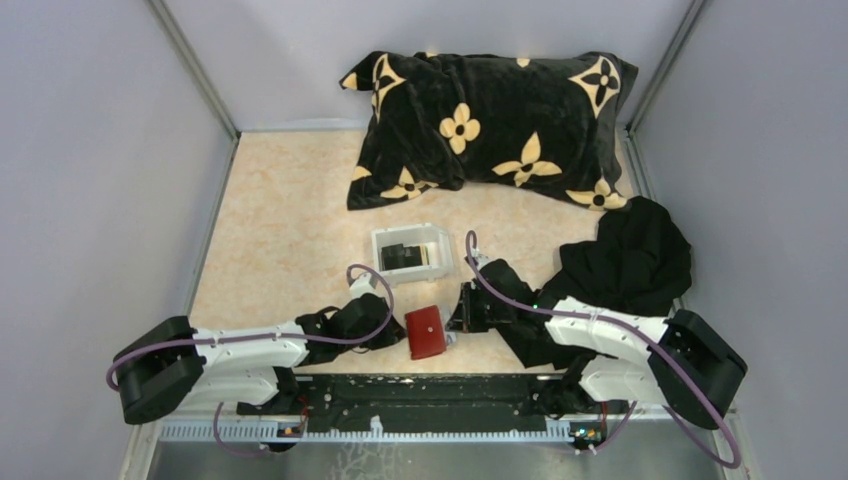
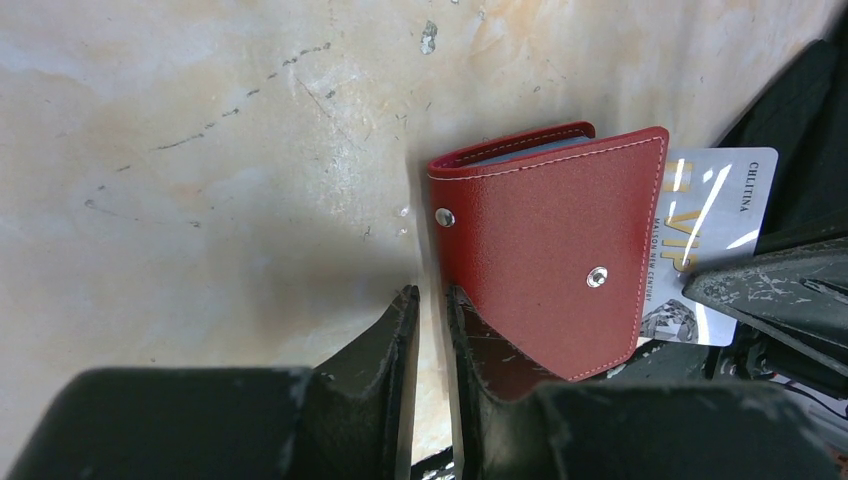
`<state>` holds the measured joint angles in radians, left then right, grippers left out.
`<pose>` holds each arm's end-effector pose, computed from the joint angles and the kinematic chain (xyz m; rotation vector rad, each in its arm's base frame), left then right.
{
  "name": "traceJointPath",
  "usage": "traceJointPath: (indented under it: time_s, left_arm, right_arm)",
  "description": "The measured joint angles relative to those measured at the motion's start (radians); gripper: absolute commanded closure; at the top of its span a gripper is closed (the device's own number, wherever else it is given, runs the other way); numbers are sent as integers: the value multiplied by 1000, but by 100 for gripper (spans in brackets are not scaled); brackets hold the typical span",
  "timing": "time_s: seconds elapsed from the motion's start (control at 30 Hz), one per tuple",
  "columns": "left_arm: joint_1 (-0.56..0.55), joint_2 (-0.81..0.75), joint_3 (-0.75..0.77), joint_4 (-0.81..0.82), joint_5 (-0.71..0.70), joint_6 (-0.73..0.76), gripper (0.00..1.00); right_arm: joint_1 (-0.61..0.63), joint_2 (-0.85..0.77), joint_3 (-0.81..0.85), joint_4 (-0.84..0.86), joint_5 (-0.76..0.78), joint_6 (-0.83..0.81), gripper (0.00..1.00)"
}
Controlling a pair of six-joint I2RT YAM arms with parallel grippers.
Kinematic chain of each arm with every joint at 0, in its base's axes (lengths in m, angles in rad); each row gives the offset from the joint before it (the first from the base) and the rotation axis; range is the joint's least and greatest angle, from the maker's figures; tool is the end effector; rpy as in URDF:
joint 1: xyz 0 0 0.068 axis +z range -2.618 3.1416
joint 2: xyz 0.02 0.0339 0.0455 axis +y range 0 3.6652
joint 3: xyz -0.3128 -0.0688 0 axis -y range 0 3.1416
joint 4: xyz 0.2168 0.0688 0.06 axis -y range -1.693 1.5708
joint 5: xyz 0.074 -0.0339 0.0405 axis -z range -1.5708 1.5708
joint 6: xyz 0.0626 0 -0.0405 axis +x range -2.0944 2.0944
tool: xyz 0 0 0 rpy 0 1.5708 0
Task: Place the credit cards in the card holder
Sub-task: Open the card holder at the center of the board.
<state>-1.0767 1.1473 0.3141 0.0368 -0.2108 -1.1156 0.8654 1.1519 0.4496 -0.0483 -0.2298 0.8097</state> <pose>0.0951 -0.1489 0.1819 -0.1562 2.4939 -0.7848 0.1160 0.1583 0.2130 -0.2000 2.5601 1.0265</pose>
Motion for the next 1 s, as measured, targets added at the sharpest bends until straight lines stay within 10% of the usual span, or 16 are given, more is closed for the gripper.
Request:
traceJointPath:
  time_s: [1.0]
  left_arm:
    - [-10, 3, -6, 12, -7, -16, 78]
  right_arm:
    - [0, -35, 18, -25, -27, 4, 100]
